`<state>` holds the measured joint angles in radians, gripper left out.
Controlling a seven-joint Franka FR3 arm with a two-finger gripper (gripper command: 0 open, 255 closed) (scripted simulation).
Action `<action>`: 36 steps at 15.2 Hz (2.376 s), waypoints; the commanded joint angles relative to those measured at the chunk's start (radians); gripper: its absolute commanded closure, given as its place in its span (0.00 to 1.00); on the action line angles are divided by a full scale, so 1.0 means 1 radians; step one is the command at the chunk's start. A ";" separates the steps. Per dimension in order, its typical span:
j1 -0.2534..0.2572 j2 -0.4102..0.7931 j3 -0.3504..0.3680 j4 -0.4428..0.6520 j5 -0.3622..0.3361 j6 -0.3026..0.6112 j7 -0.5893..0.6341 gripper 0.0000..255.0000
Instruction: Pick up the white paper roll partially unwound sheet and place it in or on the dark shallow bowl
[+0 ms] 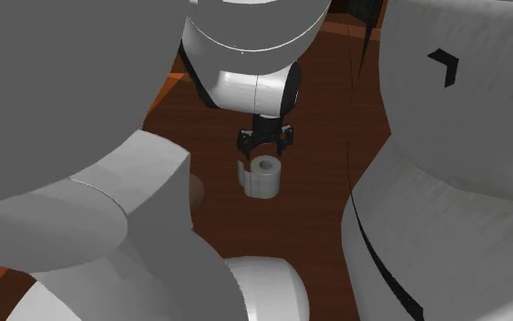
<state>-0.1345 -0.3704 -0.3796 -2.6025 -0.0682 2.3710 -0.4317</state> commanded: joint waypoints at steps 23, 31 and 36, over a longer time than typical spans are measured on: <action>0.009 0.033 -0.005 -0.010 0.011 0.043 -0.005 1.00; -0.001 -0.036 0.017 0.049 -0.006 -0.082 0.019 1.00; -0.004 -0.069 0.029 0.093 -0.011 -0.158 0.029 1.00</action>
<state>-0.1391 -0.4312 -0.3557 -2.5193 -0.0785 2.2298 -0.4080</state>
